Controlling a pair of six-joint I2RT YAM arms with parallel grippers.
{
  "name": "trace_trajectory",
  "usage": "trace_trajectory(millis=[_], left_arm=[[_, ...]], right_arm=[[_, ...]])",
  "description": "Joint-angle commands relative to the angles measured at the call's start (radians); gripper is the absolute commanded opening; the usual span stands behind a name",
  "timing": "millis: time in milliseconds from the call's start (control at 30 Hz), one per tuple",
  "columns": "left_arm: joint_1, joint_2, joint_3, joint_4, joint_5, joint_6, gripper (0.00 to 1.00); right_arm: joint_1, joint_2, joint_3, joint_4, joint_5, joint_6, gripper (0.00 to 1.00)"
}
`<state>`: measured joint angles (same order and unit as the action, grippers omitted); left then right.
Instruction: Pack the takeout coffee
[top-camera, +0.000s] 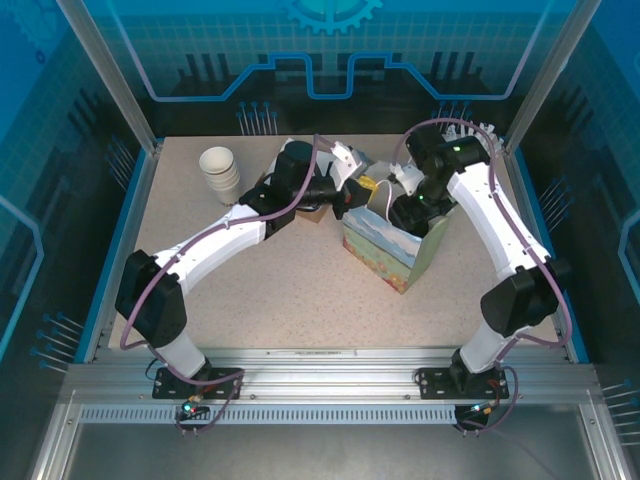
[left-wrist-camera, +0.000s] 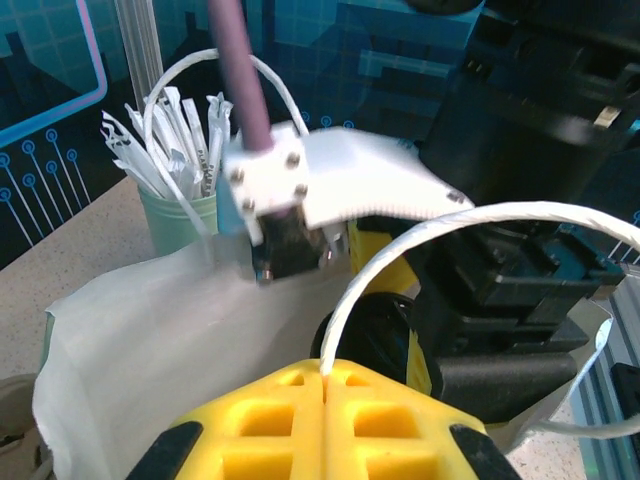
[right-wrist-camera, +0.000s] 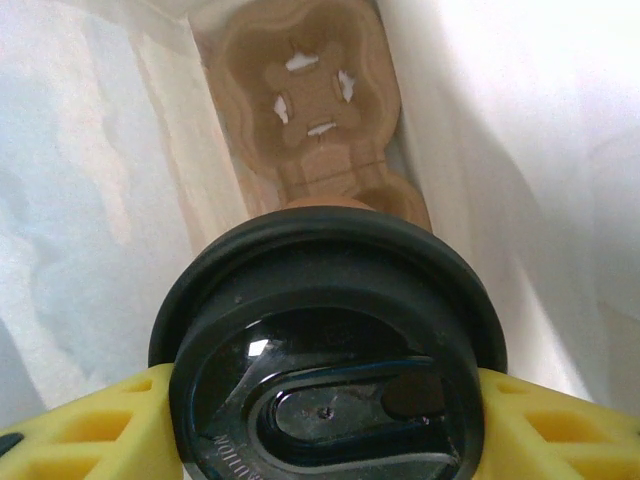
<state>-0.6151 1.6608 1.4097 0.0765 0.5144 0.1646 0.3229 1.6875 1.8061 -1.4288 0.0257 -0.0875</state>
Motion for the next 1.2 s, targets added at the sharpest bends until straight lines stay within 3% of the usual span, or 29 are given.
trace_trajectory(millis=[0,500,1167], left_arm=[[0.006,-0.036,-0.008,0.035,0.02,0.034,0.06],[0.006,-0.032,-0.003,0.023,0.02,0.025,0.08],[0.01,-0.032,0.002,0.017,-0.012,0.019,0.09]], right_arm=[[0.017,0.041,0.054,-0.081,0.043,-0.043,0.38],[0.06,0.106,0.102,-0.107,0.113,-0.177,0.4],[0.062,0.119,0.033,-0.075,0.107,-0.247,0.4]])
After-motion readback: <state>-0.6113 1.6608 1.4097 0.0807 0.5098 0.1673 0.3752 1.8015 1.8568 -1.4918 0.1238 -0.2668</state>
